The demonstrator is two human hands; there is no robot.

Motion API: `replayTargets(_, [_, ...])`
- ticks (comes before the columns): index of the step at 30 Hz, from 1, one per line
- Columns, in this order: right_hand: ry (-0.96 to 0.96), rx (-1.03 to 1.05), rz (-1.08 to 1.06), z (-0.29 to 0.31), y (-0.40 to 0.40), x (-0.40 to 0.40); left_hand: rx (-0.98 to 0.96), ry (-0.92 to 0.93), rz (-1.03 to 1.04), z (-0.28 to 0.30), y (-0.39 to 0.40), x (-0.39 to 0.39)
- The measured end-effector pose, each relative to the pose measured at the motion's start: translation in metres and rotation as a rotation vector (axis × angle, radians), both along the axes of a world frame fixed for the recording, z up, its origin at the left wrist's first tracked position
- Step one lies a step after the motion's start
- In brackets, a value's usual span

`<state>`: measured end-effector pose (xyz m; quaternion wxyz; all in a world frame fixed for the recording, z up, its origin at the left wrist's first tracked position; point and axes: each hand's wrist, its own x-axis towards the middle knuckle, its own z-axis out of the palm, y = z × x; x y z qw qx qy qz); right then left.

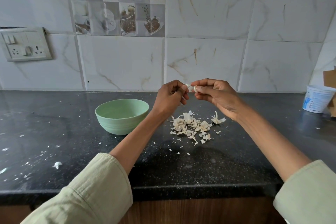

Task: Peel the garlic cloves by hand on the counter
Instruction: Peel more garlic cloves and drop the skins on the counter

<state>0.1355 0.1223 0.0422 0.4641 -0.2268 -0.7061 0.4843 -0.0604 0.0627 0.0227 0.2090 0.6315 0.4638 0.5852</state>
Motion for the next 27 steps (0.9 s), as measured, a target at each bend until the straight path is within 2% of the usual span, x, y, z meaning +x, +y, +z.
replayTargets(2, [0.031,-0.015,-0.016,0.001,0.001,0.001,-0.023,0.082,0.006,0.001,-0.002,0.001])
replayTargets(6, [0.073,-0.044,-0.054,0.001,0.003,0.004,-0.074,0.420,0.063,-0.005,0.000,0.007])
replayTargets(11, [0.084,-0.065,-0.077,0.001,0.004,0.004,-0.002,0.537,0.110,-0.012,0.007,0.006])
replayTargets(13, [0.079,-0.054,-0.088,0.001,0.003,0.003,0.031,0.482,0.118,-0.012,0.009,0.004])
replayTargets(17, [0.083,-0.034,-0.072,0.002,0.000,0.001,0.059,0.202,0.049,-0.004,0.007,0.004])
replayTargets(20, [0.091,-0.028,-0.070,0.002,-0.002,0.001,0.085,0.103,0.029,0.000,0.002,0.006])
replayTargets(22, [0.097,-0.018,-0.082,0.002,-0.003,0.000,0.104,0.074,0.040,0.002,0.000,0.007])
replayTargets(27, [0.085,0.003,-0.107,0.002,-0.003,0.000,0.140,0.156,0.113,0.001,-0.001,0.007])
